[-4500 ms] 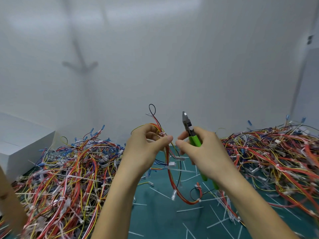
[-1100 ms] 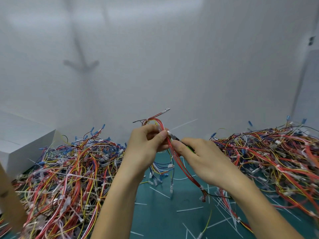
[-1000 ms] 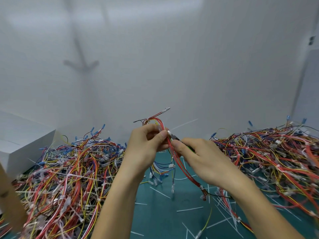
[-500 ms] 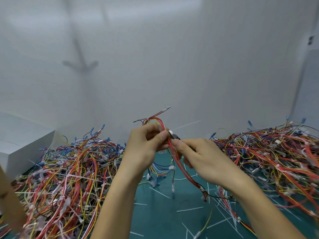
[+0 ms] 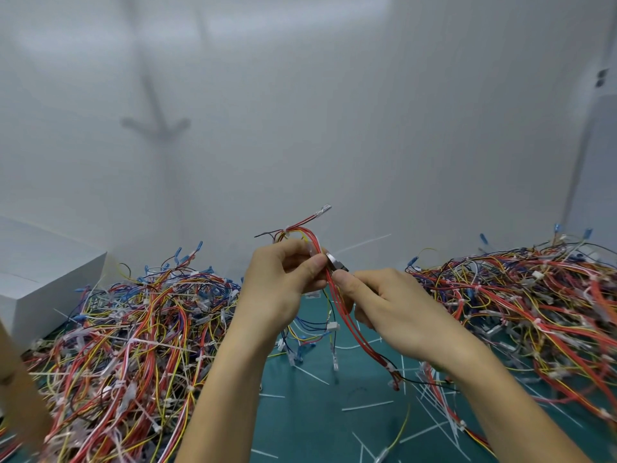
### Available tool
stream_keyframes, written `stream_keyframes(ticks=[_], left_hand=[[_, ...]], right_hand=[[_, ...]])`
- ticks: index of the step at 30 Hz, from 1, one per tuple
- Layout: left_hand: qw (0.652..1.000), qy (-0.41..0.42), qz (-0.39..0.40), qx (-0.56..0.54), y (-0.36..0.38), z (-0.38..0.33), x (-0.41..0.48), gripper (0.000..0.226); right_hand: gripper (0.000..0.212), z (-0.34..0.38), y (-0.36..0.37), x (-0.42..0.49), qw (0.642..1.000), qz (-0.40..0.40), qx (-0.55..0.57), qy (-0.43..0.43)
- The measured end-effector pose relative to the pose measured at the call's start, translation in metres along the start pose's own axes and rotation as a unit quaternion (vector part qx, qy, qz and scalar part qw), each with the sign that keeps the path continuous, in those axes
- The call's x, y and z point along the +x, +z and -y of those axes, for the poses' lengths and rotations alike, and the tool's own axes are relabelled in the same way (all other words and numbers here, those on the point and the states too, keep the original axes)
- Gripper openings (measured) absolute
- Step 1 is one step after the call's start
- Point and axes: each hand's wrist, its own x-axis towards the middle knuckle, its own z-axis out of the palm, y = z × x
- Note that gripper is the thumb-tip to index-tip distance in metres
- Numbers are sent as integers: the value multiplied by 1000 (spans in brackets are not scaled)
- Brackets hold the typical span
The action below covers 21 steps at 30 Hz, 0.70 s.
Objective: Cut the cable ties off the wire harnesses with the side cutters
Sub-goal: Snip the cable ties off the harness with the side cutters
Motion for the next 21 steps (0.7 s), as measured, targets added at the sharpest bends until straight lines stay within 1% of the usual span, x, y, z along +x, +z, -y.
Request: stream_keyframes(ticks=[5,9,13,21], left_hand=[[1000,1,3,2,0,0,0,12],[1000,2,5,5,-1,1,1,13],[1000,3,12,7,-1,1,1,19],[1000,8,19,8,-2,1,1,21]], right_hand=[[56,0,-1,0,1000,0,2,8],[57,-1,0,-1,1000,2,1,11],[58,-1,1,0,1000,4,14,13],[58,-1,1,-1,1000,4,24,17]])
